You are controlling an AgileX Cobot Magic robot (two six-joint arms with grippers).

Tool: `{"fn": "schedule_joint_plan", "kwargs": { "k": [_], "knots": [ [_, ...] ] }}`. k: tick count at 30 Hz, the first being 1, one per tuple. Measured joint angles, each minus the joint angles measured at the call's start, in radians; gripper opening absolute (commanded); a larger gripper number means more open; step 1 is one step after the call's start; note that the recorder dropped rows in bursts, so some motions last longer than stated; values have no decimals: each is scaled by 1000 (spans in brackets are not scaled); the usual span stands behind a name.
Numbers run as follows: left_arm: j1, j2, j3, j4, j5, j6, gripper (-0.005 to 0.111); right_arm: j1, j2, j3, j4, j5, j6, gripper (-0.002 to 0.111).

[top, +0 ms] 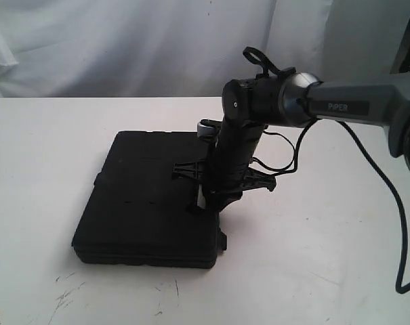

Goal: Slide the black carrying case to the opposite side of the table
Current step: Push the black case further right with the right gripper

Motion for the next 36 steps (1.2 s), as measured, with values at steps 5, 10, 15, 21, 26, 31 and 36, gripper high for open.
{"fn": "schedule_joint_plan", "kwargs": {
  "k": [5,10,15,21,26,31,36],
  "knots": [
    [0,0,0,0,0,0,0,0,-20,0,-31,14,11,0],
    [0,0,0,0,0,0,0,-2,-59,0,-103,58,18,0],
    [0,0,0,0,0,0,0,-44,-67,0,-131,111,16,0],
    [0,0,0,0,0,0,0,-76,-89,2,-170,121,19,0],
    [0,0,0,0,0,0,0,-111,-158,58,-184,109,35,0],
    [0,0,0,0,0,0,0,-173,-237,188,-195,58,35,0],
    [0,0,0,0,0,0,0,-211,-263,229,-197,51,17,0]
  ]
}}
